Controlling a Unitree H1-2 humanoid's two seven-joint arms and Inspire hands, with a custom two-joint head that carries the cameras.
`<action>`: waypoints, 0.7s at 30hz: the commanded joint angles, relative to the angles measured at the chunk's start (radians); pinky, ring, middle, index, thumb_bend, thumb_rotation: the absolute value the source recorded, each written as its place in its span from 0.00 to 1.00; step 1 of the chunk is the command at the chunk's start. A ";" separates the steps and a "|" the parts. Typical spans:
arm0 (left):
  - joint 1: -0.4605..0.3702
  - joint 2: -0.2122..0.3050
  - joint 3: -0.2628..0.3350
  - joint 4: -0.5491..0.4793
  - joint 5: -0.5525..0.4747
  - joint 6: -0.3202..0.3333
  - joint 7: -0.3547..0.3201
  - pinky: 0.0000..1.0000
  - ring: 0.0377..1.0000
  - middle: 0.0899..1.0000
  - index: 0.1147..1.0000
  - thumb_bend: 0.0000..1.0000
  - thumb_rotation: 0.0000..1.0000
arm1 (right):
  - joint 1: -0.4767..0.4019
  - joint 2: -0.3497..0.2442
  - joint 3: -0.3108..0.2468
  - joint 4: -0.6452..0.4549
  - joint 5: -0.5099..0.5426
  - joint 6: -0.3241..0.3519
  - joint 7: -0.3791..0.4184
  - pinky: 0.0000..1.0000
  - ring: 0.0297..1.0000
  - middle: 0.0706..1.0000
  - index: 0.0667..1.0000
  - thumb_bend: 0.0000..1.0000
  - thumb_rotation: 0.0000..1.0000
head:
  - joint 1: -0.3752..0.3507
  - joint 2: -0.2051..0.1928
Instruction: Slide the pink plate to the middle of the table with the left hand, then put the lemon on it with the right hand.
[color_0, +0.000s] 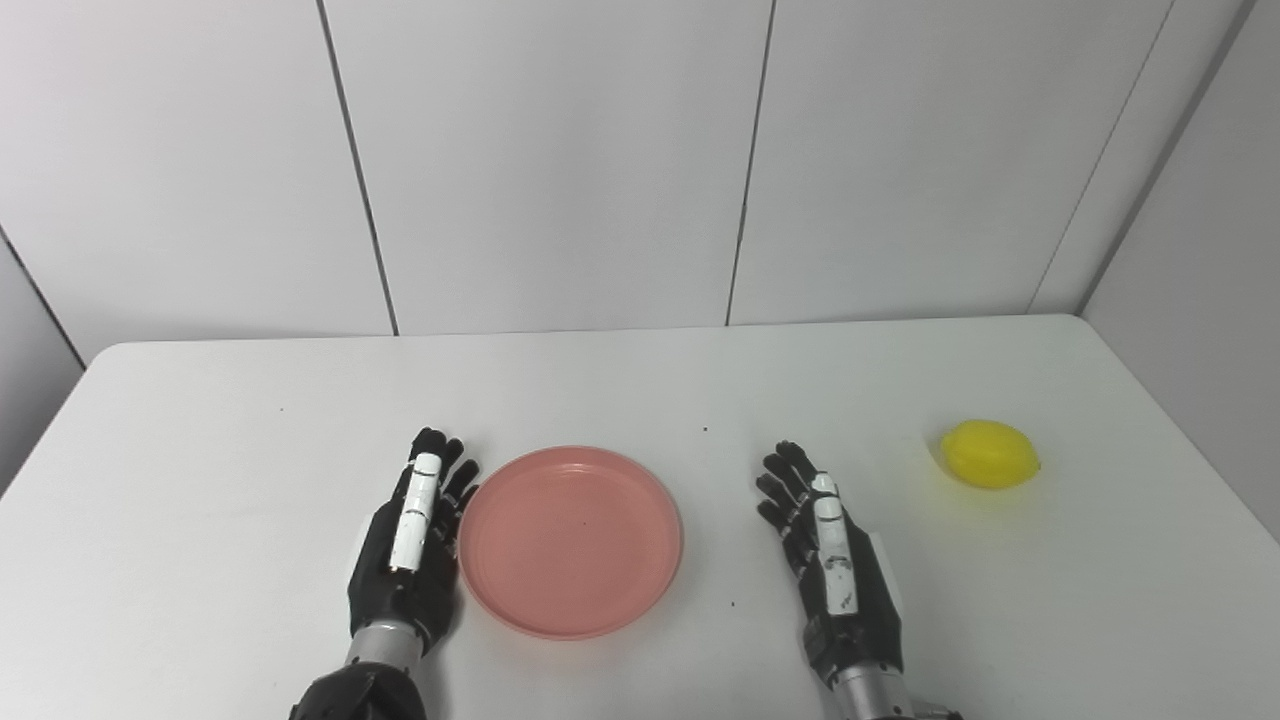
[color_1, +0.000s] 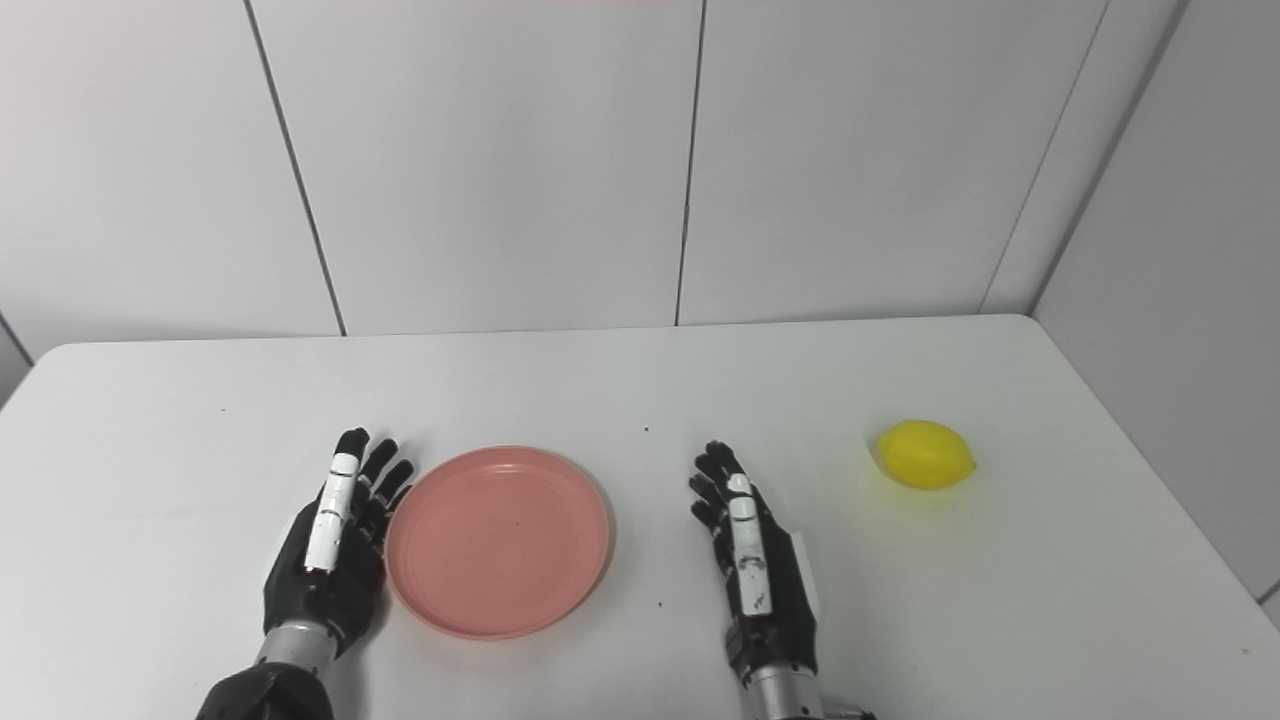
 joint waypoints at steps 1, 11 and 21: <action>0.016 -0.026 -0.005 0.018 0.008 0.043 -0.004 1.00 0.93 0.94 1.00 0.67 0.65 | 0.003 -0.011 -0.007 -0.052 -0.024 0.042 -0.020 0.87 0.85 0.83 0.79 0.73 0.88 | 0.003 -0.001; 0.016 -0.045 0.010 0.026 0.008 0.047 -0.011 0.99 0.93 0.93 1.00 0.68 0.62 | -0.033 -0.082 0.000 -0.125 -0.161 0.037 -0.042 0.76 0.76 0.74 0.73 0.73 0.88 | -0.003 -0.007; 0.013 -0.036 0.020 0.034 -0.001 0.049 -0.024 1.00 0.93 0.93 1.00 0.69 0.61 | -0.098 -0.214 0.076 -0.108 -0.531 -0.015 -0.091 0.61 0.67 0.69 0.69 0.79 0.97 | -0.020 -0.012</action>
